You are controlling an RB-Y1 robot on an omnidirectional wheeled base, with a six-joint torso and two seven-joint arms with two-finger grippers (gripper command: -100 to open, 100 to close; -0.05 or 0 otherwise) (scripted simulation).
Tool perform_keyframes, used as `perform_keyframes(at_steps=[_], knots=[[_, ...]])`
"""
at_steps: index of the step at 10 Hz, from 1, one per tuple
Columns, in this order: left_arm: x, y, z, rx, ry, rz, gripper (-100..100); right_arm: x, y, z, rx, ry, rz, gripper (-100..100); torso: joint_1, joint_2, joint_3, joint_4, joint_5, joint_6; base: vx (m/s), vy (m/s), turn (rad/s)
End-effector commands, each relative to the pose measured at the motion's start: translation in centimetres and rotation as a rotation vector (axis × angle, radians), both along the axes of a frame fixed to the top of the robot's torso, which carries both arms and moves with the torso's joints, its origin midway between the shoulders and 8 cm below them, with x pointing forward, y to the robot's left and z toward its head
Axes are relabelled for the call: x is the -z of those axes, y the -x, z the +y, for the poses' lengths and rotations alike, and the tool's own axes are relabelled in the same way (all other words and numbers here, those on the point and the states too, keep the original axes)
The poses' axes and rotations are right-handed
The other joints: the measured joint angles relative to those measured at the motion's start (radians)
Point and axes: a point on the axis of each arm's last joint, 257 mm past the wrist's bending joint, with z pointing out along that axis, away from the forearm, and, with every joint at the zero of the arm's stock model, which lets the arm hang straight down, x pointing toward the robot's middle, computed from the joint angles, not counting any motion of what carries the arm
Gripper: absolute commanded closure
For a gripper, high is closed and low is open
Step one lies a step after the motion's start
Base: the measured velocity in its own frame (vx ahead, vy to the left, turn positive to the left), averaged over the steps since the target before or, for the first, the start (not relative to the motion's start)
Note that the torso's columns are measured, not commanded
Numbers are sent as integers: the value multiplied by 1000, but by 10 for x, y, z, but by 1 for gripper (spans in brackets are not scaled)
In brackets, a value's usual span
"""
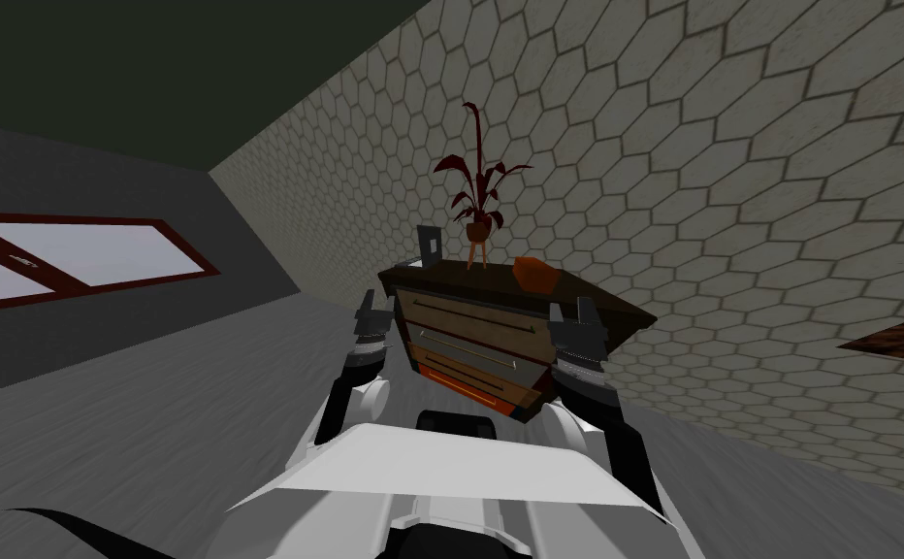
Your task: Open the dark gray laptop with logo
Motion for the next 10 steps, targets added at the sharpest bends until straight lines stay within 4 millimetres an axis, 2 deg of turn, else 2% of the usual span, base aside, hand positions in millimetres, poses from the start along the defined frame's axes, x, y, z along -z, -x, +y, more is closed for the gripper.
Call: perform_keyframes(at_steps=[1, 9, 10], knots=[[0, 0, 0, 0, 0, 0, 0, 0, 0, 0, 0, 0, 0, 0, 0, 0, 0, 0, 0, 0, 0, 0, 0], [0, 0, 0, 0, 0, 0, 0, 0, 0, 0, 0, 0, 0, 0, 0, 0, 0, 0, 0, 0, 0, 0, 0], [-2, -5, -4, 13, -38, 10, -100, 0, 0, 0, 0, 0, 0, 0, 0, 0, 0, 0, 0, 0, -74, 50, -162]])
